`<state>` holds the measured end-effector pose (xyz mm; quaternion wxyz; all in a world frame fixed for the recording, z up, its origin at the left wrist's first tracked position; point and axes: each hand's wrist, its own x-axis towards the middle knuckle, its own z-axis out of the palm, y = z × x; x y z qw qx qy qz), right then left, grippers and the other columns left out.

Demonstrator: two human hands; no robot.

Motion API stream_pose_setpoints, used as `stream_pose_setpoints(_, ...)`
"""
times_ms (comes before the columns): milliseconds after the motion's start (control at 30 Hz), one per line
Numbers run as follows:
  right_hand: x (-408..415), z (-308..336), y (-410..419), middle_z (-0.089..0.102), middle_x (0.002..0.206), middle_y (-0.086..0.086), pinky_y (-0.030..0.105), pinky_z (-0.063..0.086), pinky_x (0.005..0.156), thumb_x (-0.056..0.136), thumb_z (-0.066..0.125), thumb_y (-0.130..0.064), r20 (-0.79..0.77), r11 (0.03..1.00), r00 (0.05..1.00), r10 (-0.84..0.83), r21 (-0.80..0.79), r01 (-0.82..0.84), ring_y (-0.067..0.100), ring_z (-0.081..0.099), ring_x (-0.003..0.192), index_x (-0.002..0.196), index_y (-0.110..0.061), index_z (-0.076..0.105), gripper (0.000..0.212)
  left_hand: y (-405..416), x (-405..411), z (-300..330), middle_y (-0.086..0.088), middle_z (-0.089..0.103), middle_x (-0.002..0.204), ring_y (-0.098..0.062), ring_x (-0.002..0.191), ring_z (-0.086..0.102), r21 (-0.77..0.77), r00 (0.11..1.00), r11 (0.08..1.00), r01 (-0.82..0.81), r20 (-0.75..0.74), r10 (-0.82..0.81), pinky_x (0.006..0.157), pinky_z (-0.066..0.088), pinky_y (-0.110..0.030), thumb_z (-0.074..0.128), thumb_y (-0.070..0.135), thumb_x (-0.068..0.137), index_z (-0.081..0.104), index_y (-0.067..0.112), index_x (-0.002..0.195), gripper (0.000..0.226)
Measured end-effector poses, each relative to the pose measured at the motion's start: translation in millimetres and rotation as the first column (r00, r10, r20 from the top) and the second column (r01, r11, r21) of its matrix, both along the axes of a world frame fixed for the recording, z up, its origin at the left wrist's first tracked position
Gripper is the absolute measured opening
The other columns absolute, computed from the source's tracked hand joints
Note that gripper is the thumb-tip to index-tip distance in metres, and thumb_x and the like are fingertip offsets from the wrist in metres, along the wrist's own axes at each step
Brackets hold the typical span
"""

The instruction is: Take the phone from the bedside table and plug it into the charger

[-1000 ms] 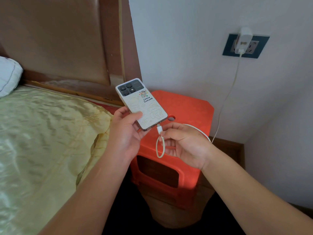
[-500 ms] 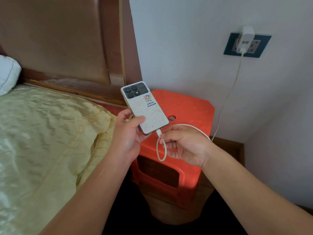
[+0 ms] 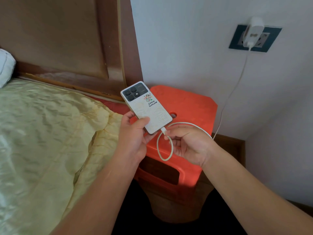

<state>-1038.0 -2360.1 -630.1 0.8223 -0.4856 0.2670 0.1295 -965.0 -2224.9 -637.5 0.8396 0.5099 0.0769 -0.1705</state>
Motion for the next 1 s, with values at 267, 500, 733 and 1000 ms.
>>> stream_pose_setpoints(267,1,-11,-9,0.066,0.065,-0.002,0.022,0.049,0.051,0.084,0.065,-0.012,0.043,0.997,0.999,0.002,-0.076,0.002,0.008,0.058,0.053,0.083,-0.014,0.067,0.004,-11,6,-7,-0.01,0.076,0.091,-0.023,0.075,0.075,0.001,0.999,1.0,-0.005,-0.052,0.005,0.052,0.056,-0.033,0.055,-0.008,0.085,0.049,0.014,0.102,0.029)
stream_pose_setpoints(500,-5,-19,-33,0.067,0.069,-0.002,0.024,0.048,0.054,0.085,0.063,-0.02,0.071,0.949,0.984,-0.164,-0.259,0.177,0.011,0.059,0.057,0.087,-0.017,0.068,0.007,-13,3,-27,-0.02,0.07,0.114,-0.033,0.094,0.072,0.039,0.991,0.999,-0.005,-0.135,0.01,0.06,0.059,-0.039,0.054,-0.008,0.087,0.045,0.006,0.123,0.04)
stream_pose_setpoints(733,-17,-16,-49,0.065,0.069,0.002,0.025,0.046,0.055,0.087,0.057,-0.015,0.15,0.924,0.947,-0.285,-0.219,0.313,0.013,0.056,0.058,0.085,-0.013,0.067,0.01,-37,-13,-38,-0.015,0.07,0.106,-0.024,0.08,0.074,0.071,0.984,0.997,0.005,-0.18,0.008,0.055,0.058,-0.035,0.054,-0.007,0.088,0.048,0.014,0.105,0.028)
stream_pose_setpoints(1000,-33,-16,-49,0.061,0.074,0.004,0.026,0.044,0.058,0.091,0.051,-0.011,0.233,0.925,0.92,-0.315,-0.14,0.352,0.014,0.053,0.062,0.095,-0.008,0.064,0.014,-38,-20,-34,-0.011,0.077,0.092,-0.02,0.075,0.075,0.101,0.981,0.992,0.082,-0.181,-0.063,0.054,0.058,-0.033,0.054,-0.001,0.09,0.054,0.016,0.104,0.021)
